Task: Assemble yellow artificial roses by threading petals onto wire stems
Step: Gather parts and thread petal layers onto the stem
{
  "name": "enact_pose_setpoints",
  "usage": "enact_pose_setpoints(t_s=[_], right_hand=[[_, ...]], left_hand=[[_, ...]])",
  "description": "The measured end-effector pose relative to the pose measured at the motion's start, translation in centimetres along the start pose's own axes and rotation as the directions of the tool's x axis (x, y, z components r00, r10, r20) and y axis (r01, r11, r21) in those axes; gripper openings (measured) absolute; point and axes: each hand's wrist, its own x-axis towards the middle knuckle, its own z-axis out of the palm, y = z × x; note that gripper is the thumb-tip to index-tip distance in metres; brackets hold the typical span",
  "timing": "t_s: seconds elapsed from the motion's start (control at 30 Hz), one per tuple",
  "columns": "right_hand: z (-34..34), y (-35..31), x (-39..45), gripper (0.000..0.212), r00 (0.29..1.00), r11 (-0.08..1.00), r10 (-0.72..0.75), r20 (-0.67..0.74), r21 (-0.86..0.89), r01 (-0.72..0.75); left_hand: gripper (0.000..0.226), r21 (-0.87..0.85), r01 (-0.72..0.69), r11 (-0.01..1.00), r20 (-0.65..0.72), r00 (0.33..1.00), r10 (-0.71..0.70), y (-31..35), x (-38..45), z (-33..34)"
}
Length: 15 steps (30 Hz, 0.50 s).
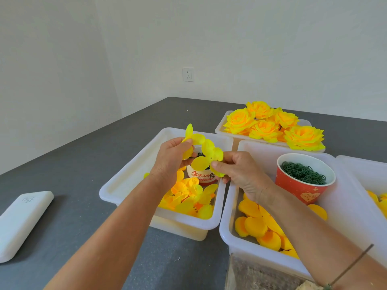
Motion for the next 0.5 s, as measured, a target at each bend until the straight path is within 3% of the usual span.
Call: enact_pose_setpoints(t_s=[0.17, 0.3, 0.5], right_hand=[[0.14, 0.0, -0.26, 0.02, 0.99, 0.993, -0.109, 0.092, -0.031, 0.112], [0.35, 0.08, -0.27, 0.02, 0.98, 0.981, -0.148, 0.132, -0.103, 0.162], [0.34, 0.18, -0.14, 0.037, 0.986, 0.983, -0.105, 0.127, -0.135, 0.122]], left_hand=[[0.022, 0.004, -0.191, 0.981, -0.041, 0.981, 0.191, -0.28, -0.27, -0.86], [0.026, -0.03, -0.173, 0.984, -0.084, 0.982, 0.17, -0.16, -0.14, -0.58], [0.019, -0.015, -0.104, 0.994, 0.03, 0.994, 0.105, -0.27, -0.2, -0.56]])
